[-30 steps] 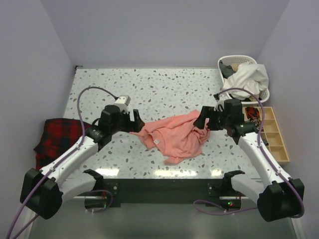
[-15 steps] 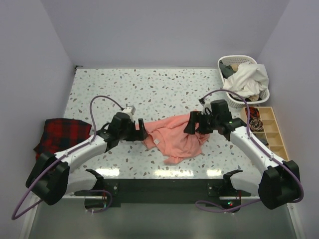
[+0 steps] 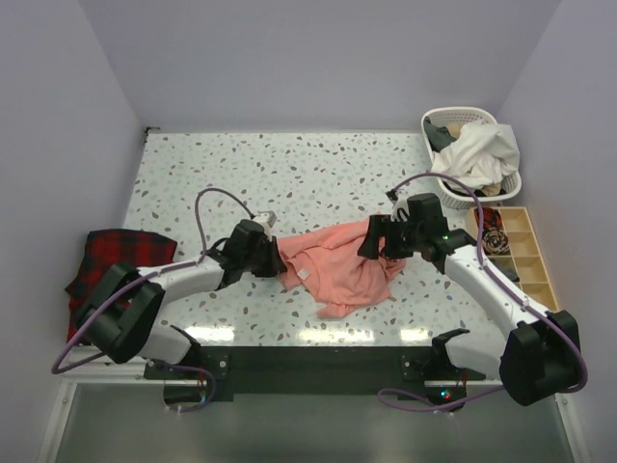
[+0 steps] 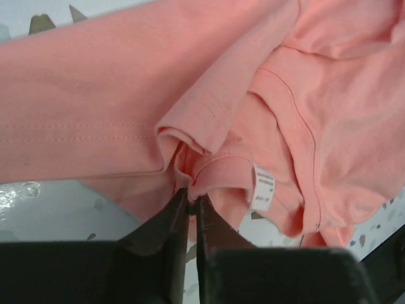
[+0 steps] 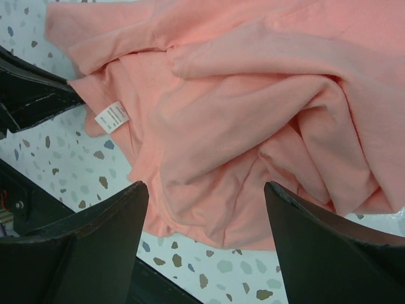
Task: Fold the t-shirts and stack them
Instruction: Flatten out the tshirt
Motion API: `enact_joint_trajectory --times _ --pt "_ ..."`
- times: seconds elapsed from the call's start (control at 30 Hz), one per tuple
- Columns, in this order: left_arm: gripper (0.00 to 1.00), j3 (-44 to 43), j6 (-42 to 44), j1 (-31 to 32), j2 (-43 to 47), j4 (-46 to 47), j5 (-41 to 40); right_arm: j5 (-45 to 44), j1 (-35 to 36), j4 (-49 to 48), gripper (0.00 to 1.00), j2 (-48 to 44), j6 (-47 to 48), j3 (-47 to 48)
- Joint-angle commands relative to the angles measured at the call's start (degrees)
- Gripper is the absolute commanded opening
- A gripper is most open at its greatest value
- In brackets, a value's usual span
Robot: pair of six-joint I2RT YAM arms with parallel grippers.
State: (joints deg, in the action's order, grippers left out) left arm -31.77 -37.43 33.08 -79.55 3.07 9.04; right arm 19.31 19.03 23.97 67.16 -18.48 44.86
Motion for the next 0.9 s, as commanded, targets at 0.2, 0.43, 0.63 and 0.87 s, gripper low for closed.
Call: enact_joint_trajectory --times 0.2,0.43,0.63,0.87 --pt "0.00 -17.0 8.3 0.3 0.0 -11.3 -8.9 -8.5 0.1 1.3 0.52 -1.9 0.6 -0.1" --pt "0.00 -31.6 15.3 -0.9 9.7 -25.4 -22.5 -10.9 0.1 2.4 0.16 -0.5 -0.1 -0.9" --pt "0.00 -36.7 19.0 -2.2 17.2 -34.3 -25.0 -6.8 0.0 1.9 0.18 -0.6 -0.2 -1.1" --pt "0.00 -34.4 15.9 -2.2 23.4 -40.0 -27.6 2.3 0.1 -0.7 0.21 2.7 -0.2 -1.1"
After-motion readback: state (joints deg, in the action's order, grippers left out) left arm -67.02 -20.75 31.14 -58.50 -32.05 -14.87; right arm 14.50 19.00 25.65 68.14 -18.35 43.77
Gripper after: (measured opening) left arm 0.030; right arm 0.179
